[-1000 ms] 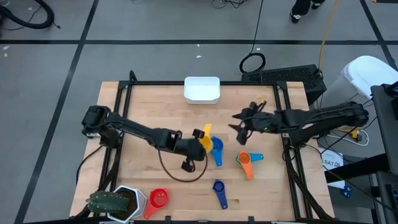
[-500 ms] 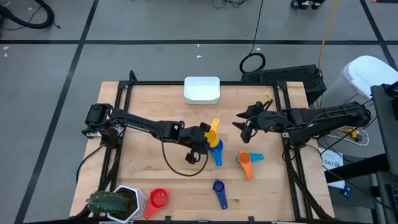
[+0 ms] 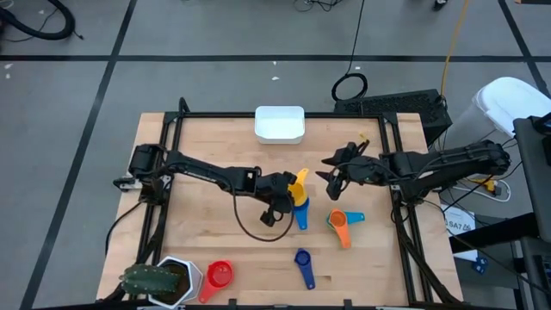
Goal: Nest measuring cups in basket
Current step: Stack the yellow measuring cup on top of the blue measuring cup
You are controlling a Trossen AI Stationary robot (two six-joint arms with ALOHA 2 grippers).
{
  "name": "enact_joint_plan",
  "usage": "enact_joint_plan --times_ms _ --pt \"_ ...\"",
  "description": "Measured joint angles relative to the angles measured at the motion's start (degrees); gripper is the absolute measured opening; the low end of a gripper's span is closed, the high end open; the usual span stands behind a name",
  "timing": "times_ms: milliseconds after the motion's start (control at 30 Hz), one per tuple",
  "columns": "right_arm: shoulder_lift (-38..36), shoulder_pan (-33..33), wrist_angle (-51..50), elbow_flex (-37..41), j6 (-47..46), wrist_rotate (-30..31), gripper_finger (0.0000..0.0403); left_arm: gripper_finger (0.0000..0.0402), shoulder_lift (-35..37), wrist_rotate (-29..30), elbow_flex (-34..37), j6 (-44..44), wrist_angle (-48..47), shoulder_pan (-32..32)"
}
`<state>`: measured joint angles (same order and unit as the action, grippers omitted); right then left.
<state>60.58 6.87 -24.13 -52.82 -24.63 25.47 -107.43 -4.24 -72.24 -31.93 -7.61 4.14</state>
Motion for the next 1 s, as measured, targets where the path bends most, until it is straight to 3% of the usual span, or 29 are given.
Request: enact_joint_plan --times_ms 433,667,1000 --pt "1.69 -0.04 4.7 -0.02 3.02 -0.02 0.02 0.0031 -1.52 -0.88 0.02 4.7 0.47 0.11" --pt "1.93 -0.04 4.64 -0.02 2.85 -0.02 0.02 0.006 -1.5 -0.86 0.02 5.74 0.58 0.11" --pt "1.94 -0.04 6.35 -0.02 2.8 -0.19 0.02 0.0064 -1.5 -0.84 0.02 6.98 0.6 0.11"
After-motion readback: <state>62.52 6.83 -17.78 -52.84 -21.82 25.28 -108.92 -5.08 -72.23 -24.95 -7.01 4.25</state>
